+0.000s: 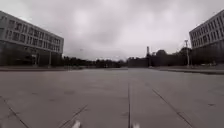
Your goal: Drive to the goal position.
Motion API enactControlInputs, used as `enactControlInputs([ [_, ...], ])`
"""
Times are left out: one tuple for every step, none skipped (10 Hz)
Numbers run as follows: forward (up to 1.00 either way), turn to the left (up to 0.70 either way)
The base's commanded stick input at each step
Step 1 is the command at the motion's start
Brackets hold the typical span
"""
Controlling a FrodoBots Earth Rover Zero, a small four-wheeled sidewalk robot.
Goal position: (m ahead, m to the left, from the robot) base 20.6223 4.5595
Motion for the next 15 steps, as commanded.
enactControlInputs([
  [0.70, 0.00],
  [0.70, 0.00],
  [0.70, 0.00],
  [0.70, 0.00],
  [0.70, 0.00],
  [0.70, 0.00],
  [0.70, 0.00],
  [0.70, 0.00],
  [0.70, 0.00],
  [0.70, 0.00],
  [0.70, 0.00],
  [0.70, 0.00],
  [0.70, 0.00],
  [0.70, 0.00],
  [0.70, 0.00],
])
